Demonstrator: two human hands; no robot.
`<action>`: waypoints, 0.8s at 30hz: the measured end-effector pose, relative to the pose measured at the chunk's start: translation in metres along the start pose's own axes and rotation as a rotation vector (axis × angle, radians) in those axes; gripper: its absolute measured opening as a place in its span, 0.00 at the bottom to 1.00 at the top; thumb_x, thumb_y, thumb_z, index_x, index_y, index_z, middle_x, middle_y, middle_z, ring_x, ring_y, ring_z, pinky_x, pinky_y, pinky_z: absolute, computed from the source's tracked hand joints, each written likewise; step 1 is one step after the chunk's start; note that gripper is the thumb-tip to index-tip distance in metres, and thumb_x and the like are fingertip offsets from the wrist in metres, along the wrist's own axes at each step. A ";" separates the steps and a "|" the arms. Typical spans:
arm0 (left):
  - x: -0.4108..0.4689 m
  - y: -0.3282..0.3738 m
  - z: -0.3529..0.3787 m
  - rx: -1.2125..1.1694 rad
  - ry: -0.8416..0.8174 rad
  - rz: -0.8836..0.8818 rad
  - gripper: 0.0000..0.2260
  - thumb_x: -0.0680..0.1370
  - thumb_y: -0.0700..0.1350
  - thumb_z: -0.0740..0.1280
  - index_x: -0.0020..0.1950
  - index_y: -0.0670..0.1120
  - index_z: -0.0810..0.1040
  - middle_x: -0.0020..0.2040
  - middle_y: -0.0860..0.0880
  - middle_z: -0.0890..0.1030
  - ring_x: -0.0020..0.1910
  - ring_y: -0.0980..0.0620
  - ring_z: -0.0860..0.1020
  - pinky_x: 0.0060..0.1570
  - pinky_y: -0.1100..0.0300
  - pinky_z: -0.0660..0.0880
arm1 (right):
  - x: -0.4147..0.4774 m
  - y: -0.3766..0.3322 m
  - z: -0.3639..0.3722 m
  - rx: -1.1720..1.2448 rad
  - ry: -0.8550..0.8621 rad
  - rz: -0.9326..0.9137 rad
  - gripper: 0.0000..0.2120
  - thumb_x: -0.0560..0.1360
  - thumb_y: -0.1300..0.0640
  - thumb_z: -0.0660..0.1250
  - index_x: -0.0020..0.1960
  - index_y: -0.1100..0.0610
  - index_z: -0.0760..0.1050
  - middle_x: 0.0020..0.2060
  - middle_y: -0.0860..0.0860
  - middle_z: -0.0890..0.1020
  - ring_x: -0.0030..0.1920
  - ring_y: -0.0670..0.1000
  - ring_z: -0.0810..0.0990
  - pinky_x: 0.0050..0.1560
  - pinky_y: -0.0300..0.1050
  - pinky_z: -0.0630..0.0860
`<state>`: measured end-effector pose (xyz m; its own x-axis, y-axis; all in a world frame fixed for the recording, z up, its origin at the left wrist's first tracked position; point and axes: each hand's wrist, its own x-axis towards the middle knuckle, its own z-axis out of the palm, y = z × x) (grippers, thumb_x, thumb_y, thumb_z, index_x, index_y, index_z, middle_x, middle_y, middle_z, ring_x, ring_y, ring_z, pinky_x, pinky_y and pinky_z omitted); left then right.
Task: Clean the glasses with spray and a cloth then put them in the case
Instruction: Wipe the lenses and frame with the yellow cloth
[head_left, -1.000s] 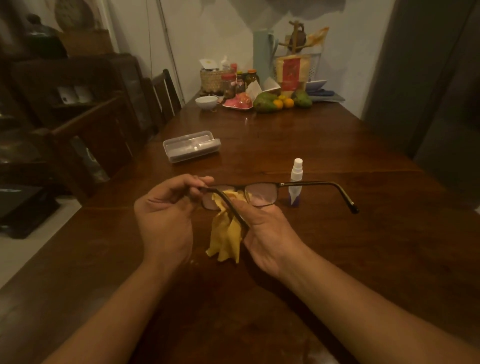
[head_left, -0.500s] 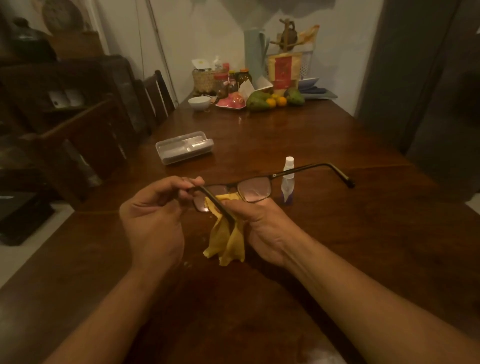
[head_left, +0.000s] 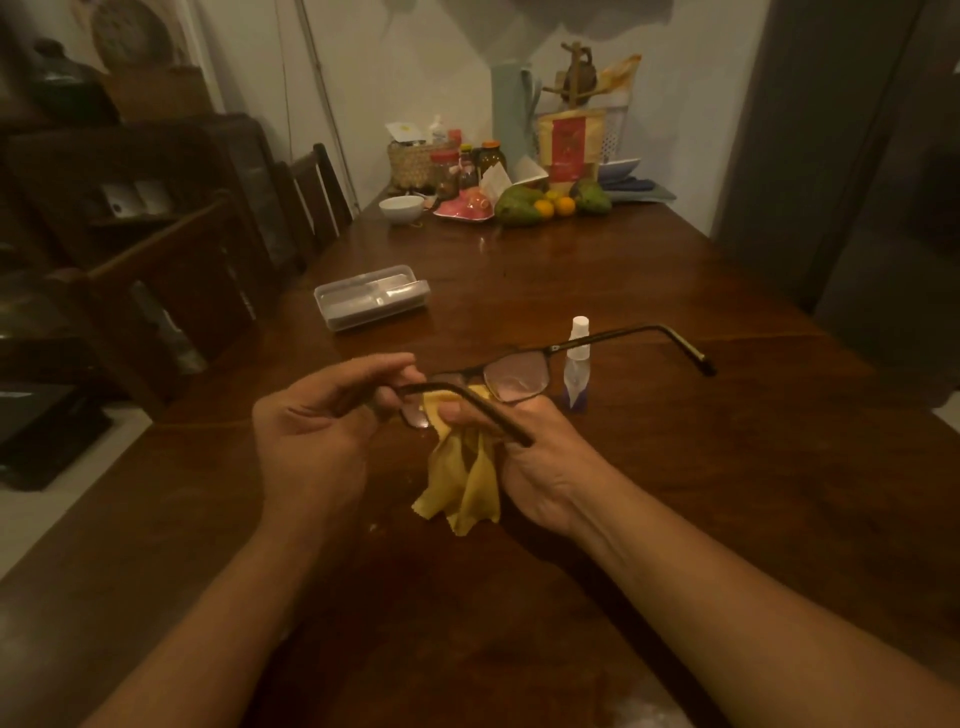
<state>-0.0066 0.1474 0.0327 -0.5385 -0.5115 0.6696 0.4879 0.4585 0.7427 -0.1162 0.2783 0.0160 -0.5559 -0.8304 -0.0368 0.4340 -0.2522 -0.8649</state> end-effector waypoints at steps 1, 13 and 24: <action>0.001 0.001 -0.001 0.041 -0.023 0.009 0.19 0.72 0.31 0.69 0.48 0.55 0.86 0.45 0.59 0.87 0.48 0.56 0.85 0.47 0.66 0.80 | 0.001 -0.002 -0.003 -0.027 0.002 0.006 0.05 0.75 0.65 0.70 0.49 0.65 0.82 0.42 0.55 0.84 0.40 0.49 0.84 0.41 0.43 0.82; 0.012 -0.005 -0.023 0.178 0.110 -0.034 0.21 0.75 0.29 0.67 0.43 0.56 0.86 0.43 0.58 0.86 0.49 0.52 0.85 0.53 0.52 0.82 | 0.001 -0.023 -0.032 -0.144 -0.029 0.205 0.19 0.67 0.54 0.75 0.55 0.62 0.82 0.46 0.53 0.86 0.47 0.50 0.86 0.44 0.43 0.82; 0.010 -0.014 -0.023 0.075 0.055 0.018 0.11 0.75 0.26 0.67 0.51 0.39 0.82 0.44 0.53 0.87 0.49 0.46 0.85 0.54 0.46 0.82 | 0.007 -0.015 -0.027 -0.178 0.137 -0.071 0.05 0.72 0.56 0.74 0.46 0.56 0.83 0.42 0.50 0.86 0.44 0.46 0.84 0.51 0.46 0.78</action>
<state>-0.0029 0.1193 0.0284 -0.4903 -0.5409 0.6834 0.4432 0.5204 0.7299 -0.1460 0.2893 0.0153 -0.6770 -0.7354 -0.0297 0.2655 -0.2063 -0.9418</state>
